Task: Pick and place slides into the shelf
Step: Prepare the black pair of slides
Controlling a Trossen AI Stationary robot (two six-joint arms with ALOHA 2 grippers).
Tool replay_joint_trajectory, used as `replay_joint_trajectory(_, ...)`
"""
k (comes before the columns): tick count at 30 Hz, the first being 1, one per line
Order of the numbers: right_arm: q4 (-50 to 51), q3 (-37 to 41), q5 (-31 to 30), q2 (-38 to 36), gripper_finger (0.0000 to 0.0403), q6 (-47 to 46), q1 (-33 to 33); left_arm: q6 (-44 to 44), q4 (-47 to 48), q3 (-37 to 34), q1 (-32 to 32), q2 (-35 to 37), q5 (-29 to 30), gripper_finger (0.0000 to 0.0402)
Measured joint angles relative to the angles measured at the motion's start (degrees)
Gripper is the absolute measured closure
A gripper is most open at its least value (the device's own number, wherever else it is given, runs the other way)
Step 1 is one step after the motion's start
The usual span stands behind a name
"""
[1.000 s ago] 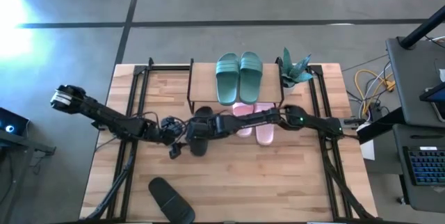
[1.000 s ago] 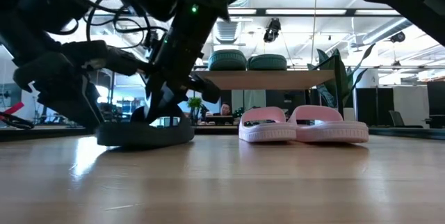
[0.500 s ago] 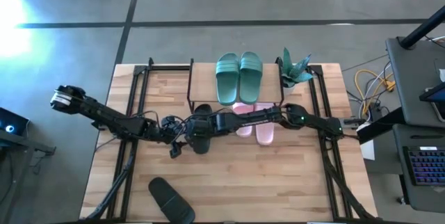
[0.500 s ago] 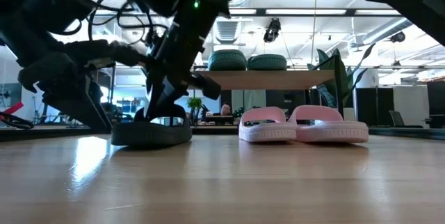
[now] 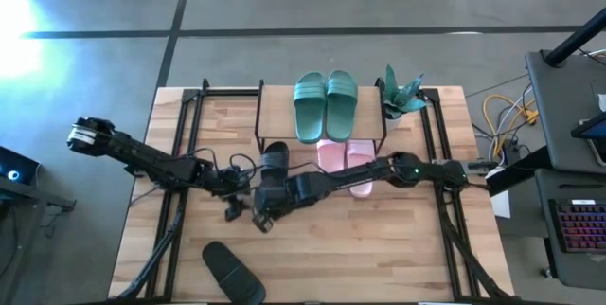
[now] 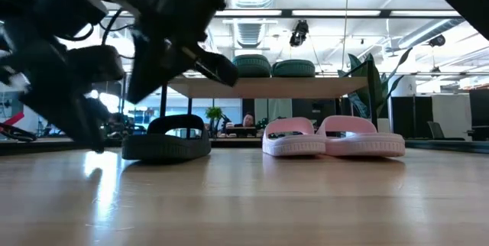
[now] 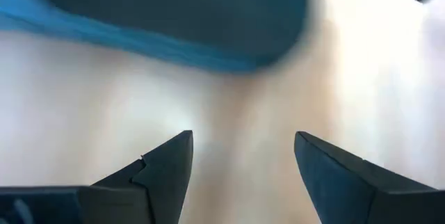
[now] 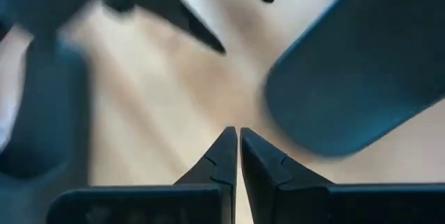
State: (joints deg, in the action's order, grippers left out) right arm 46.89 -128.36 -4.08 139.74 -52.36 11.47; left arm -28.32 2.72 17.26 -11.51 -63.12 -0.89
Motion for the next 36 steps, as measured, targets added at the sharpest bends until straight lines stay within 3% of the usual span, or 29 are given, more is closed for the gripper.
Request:
replay_joint_trajectory(8,-0.01,-0.55,2.74,0.00,0.0390,0.74,2.90,-11.46,1.38,-0.02,-0.68,5.39,-30.01,0.0164)
replay_joint_trajectory(11,0.05,-0.55,2.55,0.00,0.0390,-0.02,3.95,-18.43,1.70,-0.02,-2.39,9.27,-36.56,0.0164)
replay_joint_trajectory(15,0.16,-0.55,2.06,0.00,0.0390,-1.56,5.51,-27.88,1.48,-0.02,-6.47,14.67,-35.68,0.0164)
replay_joint_trajectory(24,0.74,-0.50,-3.27,0.00,0.0371,-4.10,9.14,-45.12,-1.84,-0.02,-18.71,19.19,-21.65,0.0164)
replay_joint_trajectory(30,1.18,-0.46,-5.29,0.00,0.0313,-4.96,11.05,-52.66,-9.48,-0.02,-26.40,14.15,-14.60,0.0164)
replay_joint_trajectory(36,4.69,-0.46,-8.35,0.00,0.0260,-8.95,13.07,-55.33,-10.32,3.07,-32.50,4.87,-11.98,0.0164)
